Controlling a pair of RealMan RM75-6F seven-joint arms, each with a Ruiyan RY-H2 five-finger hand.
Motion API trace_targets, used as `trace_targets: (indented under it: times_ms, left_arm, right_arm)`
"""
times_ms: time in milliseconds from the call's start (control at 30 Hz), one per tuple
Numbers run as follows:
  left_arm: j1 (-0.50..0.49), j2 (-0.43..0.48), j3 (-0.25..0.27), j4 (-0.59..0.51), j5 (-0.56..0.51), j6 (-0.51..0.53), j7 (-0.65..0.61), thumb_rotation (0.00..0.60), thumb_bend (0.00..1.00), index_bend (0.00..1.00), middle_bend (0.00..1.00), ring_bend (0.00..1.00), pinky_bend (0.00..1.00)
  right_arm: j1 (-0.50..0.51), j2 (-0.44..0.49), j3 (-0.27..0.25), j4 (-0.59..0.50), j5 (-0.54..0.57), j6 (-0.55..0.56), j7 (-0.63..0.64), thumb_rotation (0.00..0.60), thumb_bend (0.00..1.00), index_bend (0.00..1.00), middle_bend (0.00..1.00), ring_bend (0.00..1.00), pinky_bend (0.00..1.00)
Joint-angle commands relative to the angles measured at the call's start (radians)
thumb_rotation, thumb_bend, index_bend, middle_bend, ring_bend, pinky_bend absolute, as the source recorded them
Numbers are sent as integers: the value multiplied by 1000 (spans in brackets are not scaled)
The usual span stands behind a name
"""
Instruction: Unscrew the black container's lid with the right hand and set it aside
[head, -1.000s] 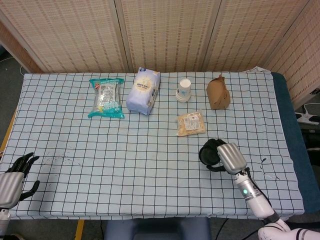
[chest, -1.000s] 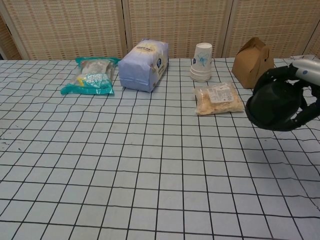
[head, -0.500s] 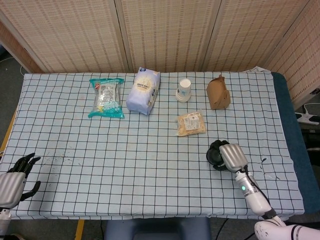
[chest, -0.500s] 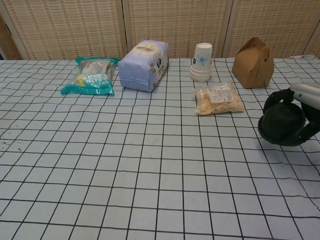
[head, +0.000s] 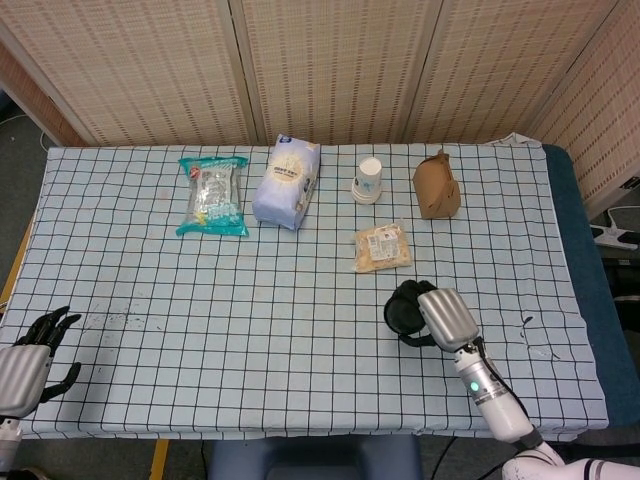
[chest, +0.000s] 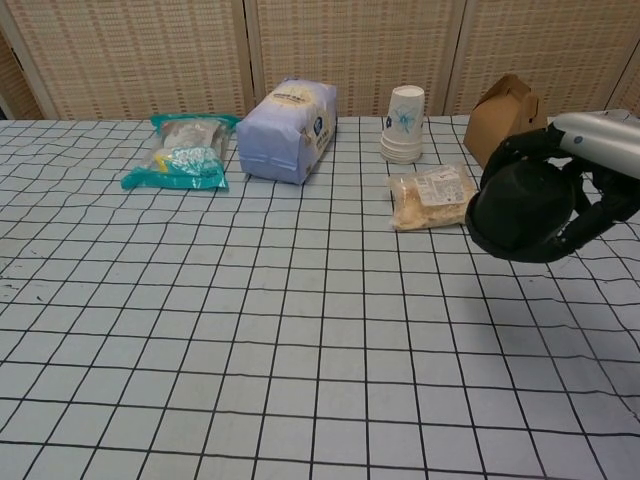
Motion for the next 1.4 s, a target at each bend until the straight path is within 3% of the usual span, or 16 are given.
trace_targets:
  times_ms: [33,200,367,567,700,933,1100,1400]
  left_arm:
    - [-2,-1,0,2,-2,-4,0,600,386,154,56,86,407]
    - [-3,-2,-1,4,-8,-9,0,600,387,154,57,86,408]
    - [-3,-1,1,3,-5,-8,1,600,386,154,56,85,408]
    - [-2,1,0,1,-10,-7,-1,600,387,154,56,86,408]
    - [-2,1,1,0,-6,-6,1,600,386,154,57,86,408]
    - [-2,0,2,-1,-5,-6,5,600,385,157,57,86,408]
    - [-1,1,2,-2,-5,-5,6,600,387,157,57,86,408]
    - [-2,1,3,-2,-5,-6,6,600,387,159,57,86,408]
  right_arm:
    - [-8,32,0,71,26,-14,38,600,215,557,524,495,682]
    - [-4,-29,-26,240,117,-126,110,600,215,557,524,495,682]
    - [-7,-104,-46,395,116,-161,151,600,215,557,524,495,682]
    - [-20,-135,-67,461,73,-151,178,600,215,543,524,488,679]
    - [-25,-129,-71,461,61,-159,197,600,215,480,498,370,559]
    - [-30,-93,-74,427,27,-153,226,600,175,283,248,61,191]
    - [-36,-73,-70,410,4,-137,247,600,166,187,175,0,160]
    - [-46,-52,-70,380,-11,-122,249,600,154,150,154,0,104]
